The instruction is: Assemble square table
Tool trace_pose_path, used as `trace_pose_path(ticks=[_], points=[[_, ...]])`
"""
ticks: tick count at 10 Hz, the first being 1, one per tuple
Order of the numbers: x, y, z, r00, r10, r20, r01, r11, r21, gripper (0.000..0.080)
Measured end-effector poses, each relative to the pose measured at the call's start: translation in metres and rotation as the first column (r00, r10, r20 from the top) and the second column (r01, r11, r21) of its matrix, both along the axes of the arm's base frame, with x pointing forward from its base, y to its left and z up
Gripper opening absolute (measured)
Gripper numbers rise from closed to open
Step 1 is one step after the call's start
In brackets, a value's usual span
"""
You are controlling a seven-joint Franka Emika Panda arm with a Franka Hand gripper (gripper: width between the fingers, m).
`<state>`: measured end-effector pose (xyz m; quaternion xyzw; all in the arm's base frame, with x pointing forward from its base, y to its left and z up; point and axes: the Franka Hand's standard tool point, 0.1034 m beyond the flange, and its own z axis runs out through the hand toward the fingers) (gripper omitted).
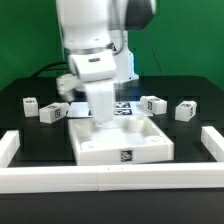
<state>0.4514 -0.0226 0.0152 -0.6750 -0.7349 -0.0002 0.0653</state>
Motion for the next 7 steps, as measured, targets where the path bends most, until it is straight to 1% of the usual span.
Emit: trace_pose_path(ticks=[1,2,3,4,7], points=[[0.015,0.026,0.003,0.999,-0.039,-0.001,0.039,0.999,0.006,0.0058],[0.029,0.045,0.004,0.998,-0.056,0.01,0.056,0.998,0.015,0.0058],[0.037,0.056,0.004,0.998,-0.057,0.017,0.056,0.998,0.023,0.0058],[0.041,0.06,0.001,0.998,-0.058,0.012,0.058,0.998,0.028,0.0058],[0.043,0.064,-0.001,0.995,-0.077,-0.056,0.079,0.997,0.027,0.0064]])
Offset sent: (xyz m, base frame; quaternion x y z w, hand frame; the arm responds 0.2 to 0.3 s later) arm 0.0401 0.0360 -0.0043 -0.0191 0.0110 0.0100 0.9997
